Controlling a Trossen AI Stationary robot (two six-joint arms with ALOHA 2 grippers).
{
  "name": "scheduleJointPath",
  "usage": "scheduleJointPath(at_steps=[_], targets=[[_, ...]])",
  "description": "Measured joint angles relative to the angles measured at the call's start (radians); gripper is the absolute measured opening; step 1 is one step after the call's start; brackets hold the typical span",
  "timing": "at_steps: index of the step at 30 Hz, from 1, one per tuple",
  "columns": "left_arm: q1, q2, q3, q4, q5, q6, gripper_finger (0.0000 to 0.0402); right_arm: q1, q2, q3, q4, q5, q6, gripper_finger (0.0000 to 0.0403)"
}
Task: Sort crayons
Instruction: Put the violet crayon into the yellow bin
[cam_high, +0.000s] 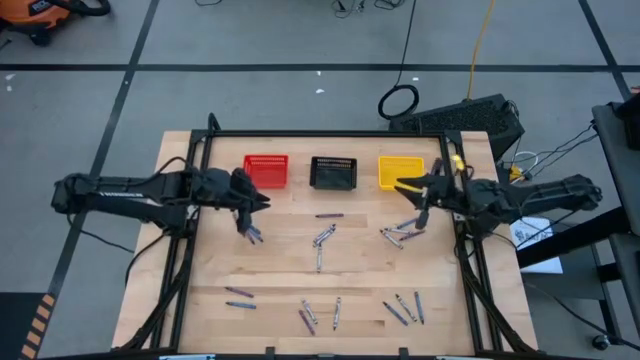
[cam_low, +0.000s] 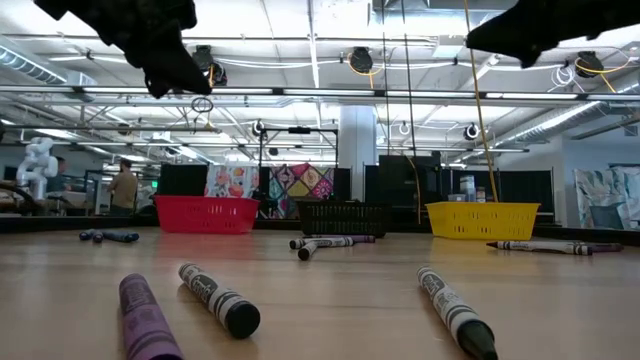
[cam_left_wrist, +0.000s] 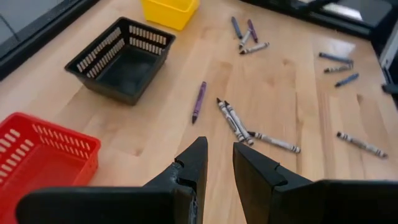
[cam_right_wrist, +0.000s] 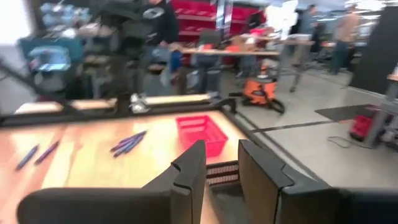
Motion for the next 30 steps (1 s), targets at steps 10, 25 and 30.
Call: scheduleJointPath(at_steps=[10,25,30], targets=[[0.037,0.0,0.0,0.0,0.003,-0.025,0.0079,-0.213,0.27,0.153,0.009,-0.369,-0.045,0.0079],[0.037,0.0,0.0,-0.001,-0.008,0.214,0.0079,-0.232,0.771,0.354,0.011,-0.468,0.06,0.008],[0.036,0.001,0.0,-0.021,-0.008,0.262,0.0079,-0.232,0.873,0.384,0.011,-0.471,0.095,0.0079]])
